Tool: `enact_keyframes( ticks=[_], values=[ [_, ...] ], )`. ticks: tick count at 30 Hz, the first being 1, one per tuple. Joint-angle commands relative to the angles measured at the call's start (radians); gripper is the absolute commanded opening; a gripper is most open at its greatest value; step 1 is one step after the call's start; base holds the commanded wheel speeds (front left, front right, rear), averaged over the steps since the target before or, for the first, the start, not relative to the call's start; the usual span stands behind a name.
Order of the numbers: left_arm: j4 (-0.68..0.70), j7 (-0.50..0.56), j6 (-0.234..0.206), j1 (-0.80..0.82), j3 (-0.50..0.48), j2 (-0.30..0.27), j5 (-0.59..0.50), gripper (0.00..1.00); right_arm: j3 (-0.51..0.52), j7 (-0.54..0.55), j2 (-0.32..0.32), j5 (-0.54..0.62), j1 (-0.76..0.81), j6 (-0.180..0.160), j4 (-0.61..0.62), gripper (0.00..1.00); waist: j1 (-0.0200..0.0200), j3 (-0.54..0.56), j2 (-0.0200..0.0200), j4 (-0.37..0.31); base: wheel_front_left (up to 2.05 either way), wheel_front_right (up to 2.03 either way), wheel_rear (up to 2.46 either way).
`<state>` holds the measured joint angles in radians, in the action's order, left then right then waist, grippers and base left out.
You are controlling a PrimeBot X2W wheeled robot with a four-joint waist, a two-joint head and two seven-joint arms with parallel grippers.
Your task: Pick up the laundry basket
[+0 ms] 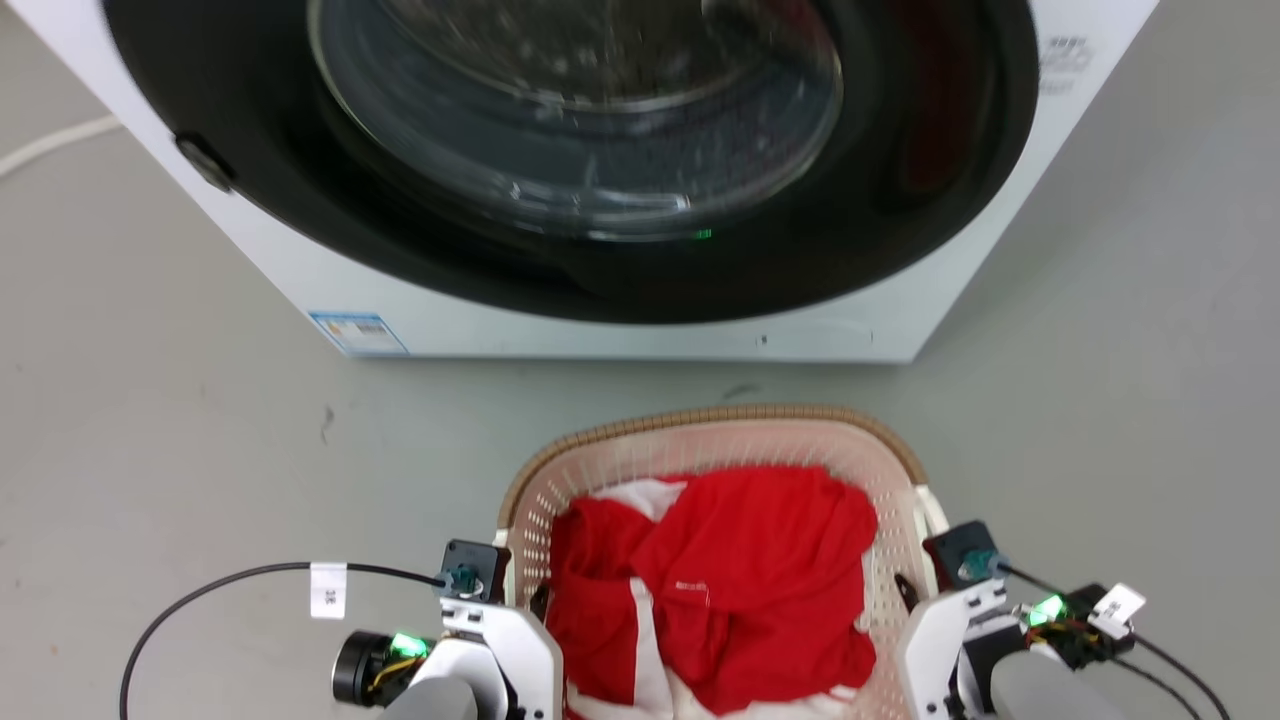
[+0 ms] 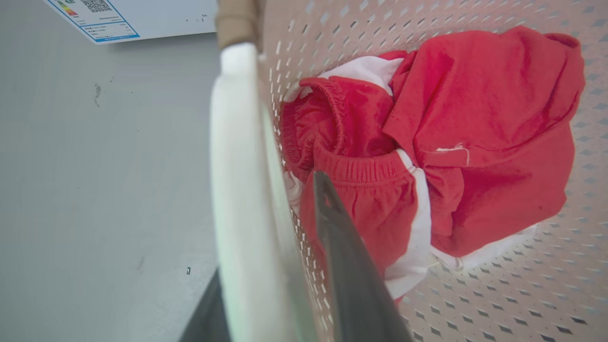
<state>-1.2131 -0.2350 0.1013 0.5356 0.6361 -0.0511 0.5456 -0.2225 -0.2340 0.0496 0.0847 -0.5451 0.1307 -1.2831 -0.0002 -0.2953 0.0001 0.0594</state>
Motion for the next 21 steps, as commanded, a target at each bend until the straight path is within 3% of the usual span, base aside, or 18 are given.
enact_keyframes(
  ticks=[1,13,21],
  values=[
    [-0.01,0.016,0.017,-0.019,0.023,0.001,-0.003,0.0,-0.028,0.005,0.003,-0.004,0.016,0.0,0.002,0.0,0.0002,0.066,-0.0001,0.015,0.0,0.0,0.0],
    [-0.048,0.141,0.033,-0.06,0.08,0.002,0.059,0.0,-0.238,0.116,0.001,-0.183,0.074,0.002,-0.001,0.0,0.0002,0.223,-0.0001,0.001,0.0,0.0,0.0],
    [-0.054,0.197,0.035,-0.056,0.111,0.002,0.092,0.0,-0.317,0.188,0.001,-0.251,0.076,0.002,-0.002,0.0,0.0002,0.288,-0.0001,-0.013,0.0,0.0,0.0]
  ],
)
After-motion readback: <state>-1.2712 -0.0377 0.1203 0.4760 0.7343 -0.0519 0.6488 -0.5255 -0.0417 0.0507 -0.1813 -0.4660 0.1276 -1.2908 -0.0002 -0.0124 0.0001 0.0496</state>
